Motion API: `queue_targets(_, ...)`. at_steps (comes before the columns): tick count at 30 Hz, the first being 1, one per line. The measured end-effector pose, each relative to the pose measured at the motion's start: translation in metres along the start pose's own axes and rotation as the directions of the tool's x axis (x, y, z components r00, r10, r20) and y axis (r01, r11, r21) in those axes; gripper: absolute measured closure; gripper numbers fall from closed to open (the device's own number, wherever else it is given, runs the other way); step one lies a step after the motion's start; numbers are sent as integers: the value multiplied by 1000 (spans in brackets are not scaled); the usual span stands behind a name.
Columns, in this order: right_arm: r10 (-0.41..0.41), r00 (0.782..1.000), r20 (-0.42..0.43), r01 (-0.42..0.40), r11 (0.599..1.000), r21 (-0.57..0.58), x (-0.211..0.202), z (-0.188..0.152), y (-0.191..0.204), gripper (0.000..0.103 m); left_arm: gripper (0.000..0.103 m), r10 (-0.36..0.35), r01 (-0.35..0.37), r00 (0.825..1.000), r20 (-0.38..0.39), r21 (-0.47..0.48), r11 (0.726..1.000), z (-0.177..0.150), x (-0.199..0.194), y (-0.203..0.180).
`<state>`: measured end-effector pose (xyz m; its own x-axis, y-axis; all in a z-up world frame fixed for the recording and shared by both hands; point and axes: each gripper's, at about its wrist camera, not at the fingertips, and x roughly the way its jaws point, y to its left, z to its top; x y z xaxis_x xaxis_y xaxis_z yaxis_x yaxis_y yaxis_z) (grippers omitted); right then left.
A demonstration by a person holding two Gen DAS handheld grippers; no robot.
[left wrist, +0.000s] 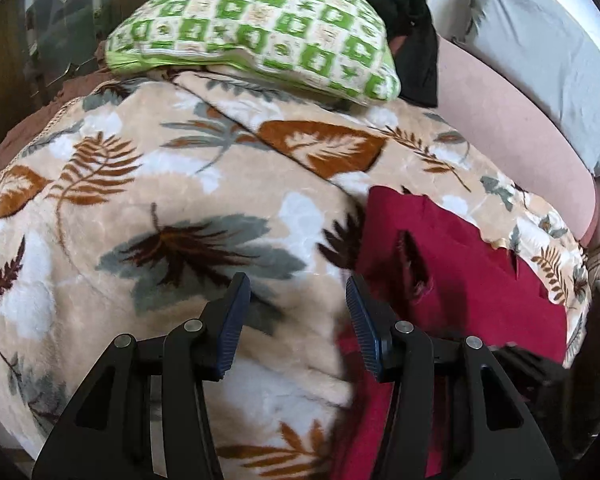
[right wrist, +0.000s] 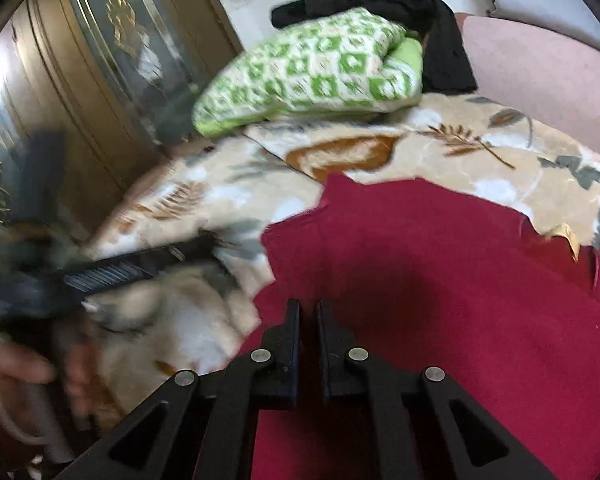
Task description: Fold small clothes
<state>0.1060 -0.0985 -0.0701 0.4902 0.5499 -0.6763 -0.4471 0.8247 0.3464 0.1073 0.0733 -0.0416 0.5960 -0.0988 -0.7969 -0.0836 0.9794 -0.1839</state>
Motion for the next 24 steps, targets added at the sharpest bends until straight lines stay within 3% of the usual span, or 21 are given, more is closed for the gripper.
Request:
queue_targets(1, -10, 1000, -29, 11, 1000, 18, 2, -2, -3, 77, 53, -17, 17, 1000, -7, 8, 1000, 0, 1, -6)
queue_targets(2, -18, 999, -38, 20, 998, 51, -8, -6, -11, 67, 53, -32, 32, 999, -10, 20, 999, -1, 1, -12)
queue_targets(4, -12, 1000, 29, 9, 996, 92, -37, -13, -29, 65, 53, -46, 46, 999, -3, 64, 997, -1, 2, -29)
queue_targets(7, -204, 974, 98, 189, 971, 149, -92, -33, -72, 65, 53, -48, 48, 999, -5, 116, 992, -5, 14, -49)
queue_targets(8, -306, 947, 93, 288, 942, 173, -107, -43, -93, 65, 53, -42, 44, 999, -15, 123, 991, -7, 18, -52)
queue_targets(10, -428, 903, 40, 410, 886, 215, -119, -58, -128, 65, 53, -17, 24, 999, -46, 137, 990, -12, 37, -58)
queue_targets(12, -537, 843, -23, 527, 817, 233, -123, -70, -158, 65, 53, 13, -3, 997, -73, 136, 991, -17, 53, -59)
queue_targets(13, -581, 813, -42, 573, 785, 236, -123, -77, -172, 65, 51, 15, -3, 996, -93, 130, 992, -20, 61, -58)
queue_targets(14, -600, 798, -56, 591, 763, 261, -124, -84, -189, 65, 41, 13, 0, 995, -103, 122, 993, -21, 67, -58)
queue_targets(16, -567, 823, -30, 545, 774, 324, -130, -89, -204, 65, 31, 17, -7, 995, -96, 99, 995, -22, 72, -56)
queue_targets(19, -576, 816, -50, 557, 759, 336, -137, -85, -205, 65, 31, 14, -4, 994, -109, 91, 996, -21, 70, -55)
queue_targets(20, -567, 822, -44, 546, 765, 342, -144, -84, -199, 65, 31, 13, -2, 993, -114, 94, 996, -20, 68, -55)
queue_targets(22, -513, 859, -1, 483, 808, 337, -155, -87, -184, 65, 31, 17, -4, 993, -116, 113, 994, -21, 62, -54)
queue_targets(24, -484, 875, -2, 464, 838, 287, -157, -89, -164, 65, 31, 20, -6, 994, -110, 126, 992, -24, 53, -52)
